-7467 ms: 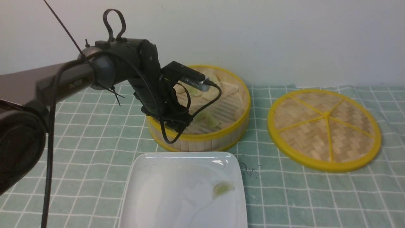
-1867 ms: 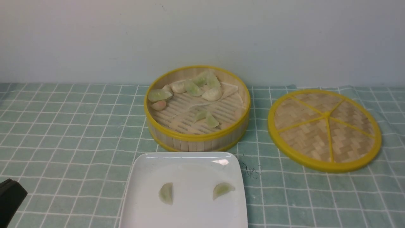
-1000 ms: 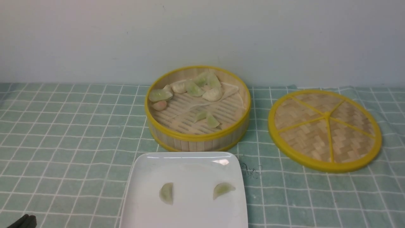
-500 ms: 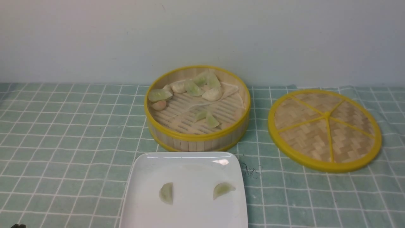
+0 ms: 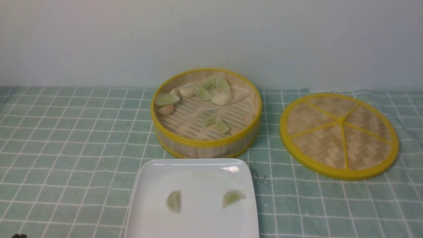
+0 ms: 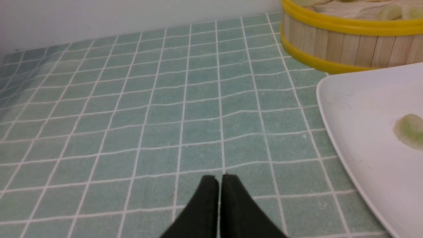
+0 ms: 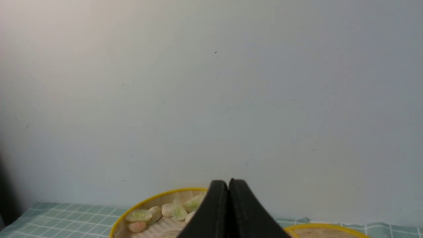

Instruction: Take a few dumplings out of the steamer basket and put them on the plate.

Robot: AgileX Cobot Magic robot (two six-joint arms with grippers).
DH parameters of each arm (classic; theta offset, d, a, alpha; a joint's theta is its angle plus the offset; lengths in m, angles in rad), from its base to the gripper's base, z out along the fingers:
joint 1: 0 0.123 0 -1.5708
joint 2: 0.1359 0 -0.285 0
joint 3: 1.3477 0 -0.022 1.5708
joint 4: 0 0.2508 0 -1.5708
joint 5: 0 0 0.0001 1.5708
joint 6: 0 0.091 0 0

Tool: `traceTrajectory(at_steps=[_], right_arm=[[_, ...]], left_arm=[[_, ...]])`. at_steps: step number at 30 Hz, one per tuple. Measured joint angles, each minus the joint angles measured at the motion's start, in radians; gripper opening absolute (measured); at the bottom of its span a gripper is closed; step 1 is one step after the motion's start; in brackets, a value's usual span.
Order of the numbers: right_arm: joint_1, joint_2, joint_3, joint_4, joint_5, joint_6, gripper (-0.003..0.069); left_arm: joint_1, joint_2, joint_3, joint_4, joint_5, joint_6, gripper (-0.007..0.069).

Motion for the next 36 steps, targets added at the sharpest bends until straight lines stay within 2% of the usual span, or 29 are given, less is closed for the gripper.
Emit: traceTrajectory(at_steps=[14,17,18,21,25,32,34,36], right_arm=[[0.0,0.0,0.0,0.032,0.0,-0.004,-0.0013],[0.0,0.0,0.0,0.221,-0.004,-0.145,-0.0013],[0.0,0.0,0.0,0.221,-0.005,-0.159,-0.0013],[0.0,0.0,0.0,0.446,-0.027,-0.422,-0.0013],[0.0,0.0,0.0,0.623,-0.069,-0.62,-0.0013],[-0.004,0.0,0.022,0.677,-0.115,-0.701,-0.0013],[-0.047,0.0,0.065,0.668,-0.15,-0.704,-0.0013],[-0.137,0.0,0.129,0.656,-0.178,-0.705,-0.0013]], left_arm=[[0.0,0.0,0.0,0.0,0.0,0.0,-0.0006],[0.0,0.0,0.0,0.0,0.0,0.0,-0.0006],[0.0,0.0,0.0,0.0,0.0,0.0,-0.0006],[0.0,0.0,0.0,0.0,0.0,0.0,-0.0006],[0.0,0.0,0.0,0.0,0.0,0.0,-0.0006],[0.0,0.0,0.0,0.0,0.0,0.0,-0.0006],[0.0,0.0,0.0,0.0,0.0,0.0,-0.0006],[0.0,0.0,0.0,0.0,0.0,0.0,-0.0006]])
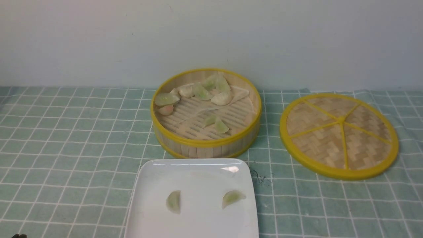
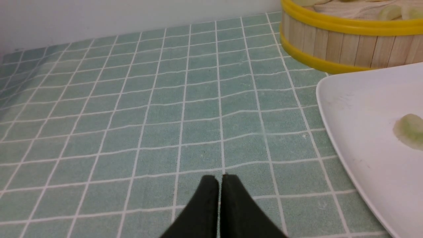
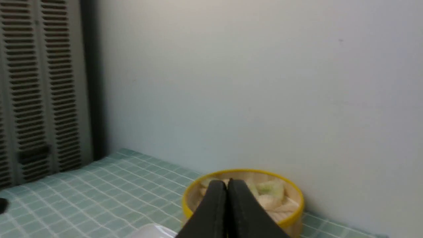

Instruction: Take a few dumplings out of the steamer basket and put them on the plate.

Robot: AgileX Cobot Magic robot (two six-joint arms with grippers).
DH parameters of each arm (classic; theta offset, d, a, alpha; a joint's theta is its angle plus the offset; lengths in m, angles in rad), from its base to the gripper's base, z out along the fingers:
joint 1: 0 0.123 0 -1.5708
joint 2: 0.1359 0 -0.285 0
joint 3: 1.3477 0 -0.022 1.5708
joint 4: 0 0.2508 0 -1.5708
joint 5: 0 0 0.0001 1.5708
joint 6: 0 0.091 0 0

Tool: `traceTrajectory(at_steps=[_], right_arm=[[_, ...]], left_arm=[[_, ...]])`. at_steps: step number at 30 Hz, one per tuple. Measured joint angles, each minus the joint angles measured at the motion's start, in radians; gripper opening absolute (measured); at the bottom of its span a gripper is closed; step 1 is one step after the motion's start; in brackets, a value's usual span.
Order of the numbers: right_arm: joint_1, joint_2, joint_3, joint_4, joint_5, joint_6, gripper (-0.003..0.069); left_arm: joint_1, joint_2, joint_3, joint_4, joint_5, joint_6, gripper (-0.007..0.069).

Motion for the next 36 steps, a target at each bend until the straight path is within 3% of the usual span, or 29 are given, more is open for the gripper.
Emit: traceTrajectory(at_steps=[6,12,36], right_arm=[[-0.307,0.0,0.268,-0.052,-0.036,0.0,-0.0013],[-0.465,0.003,0.419,-0.068,-0.094,0.0,-0.0013],[-0.493,0.003,0.422,-0.069,-0.115,0.0,-0.0013]], left_arm=[[0.0,0.0,0.0,0.0,0.0,0.0,-0.0006],[0.0,0.0,0.0,0.0,0.003,0.0,-0.0006],[0.0,0.0,0.0,0.0,0.004,-0.001,-0.0006]])
